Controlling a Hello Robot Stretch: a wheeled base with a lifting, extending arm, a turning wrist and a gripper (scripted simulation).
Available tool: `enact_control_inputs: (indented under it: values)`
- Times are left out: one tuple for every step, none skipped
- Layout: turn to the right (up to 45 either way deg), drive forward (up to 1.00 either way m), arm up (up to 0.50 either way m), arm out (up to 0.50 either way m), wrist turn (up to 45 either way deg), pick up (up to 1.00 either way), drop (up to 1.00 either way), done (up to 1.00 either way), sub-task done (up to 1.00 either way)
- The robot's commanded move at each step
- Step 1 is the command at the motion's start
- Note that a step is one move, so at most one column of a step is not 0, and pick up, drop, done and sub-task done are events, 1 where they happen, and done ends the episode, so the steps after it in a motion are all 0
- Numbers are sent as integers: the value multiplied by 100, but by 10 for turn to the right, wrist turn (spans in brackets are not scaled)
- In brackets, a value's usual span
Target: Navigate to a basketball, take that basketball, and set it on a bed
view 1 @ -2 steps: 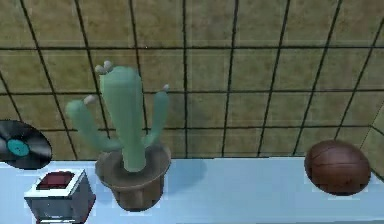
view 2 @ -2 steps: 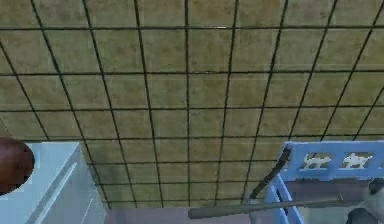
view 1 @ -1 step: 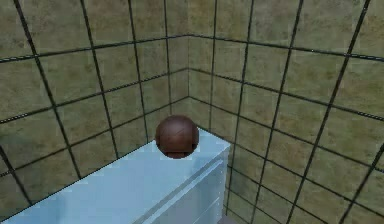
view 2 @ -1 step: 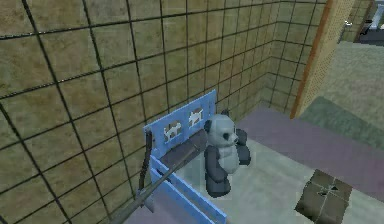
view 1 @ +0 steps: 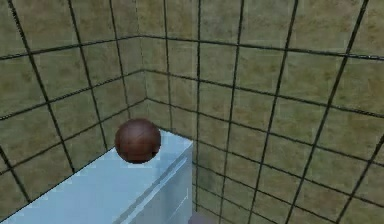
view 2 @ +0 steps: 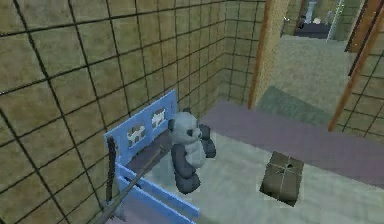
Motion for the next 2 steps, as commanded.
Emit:
enact_control_inputs:
  values:
    - [0, 40, 0, 0, 0, 0, 0, 0, 0]
    - [-450, 0, 0, 0, 0, 0, 0, 0, 0]
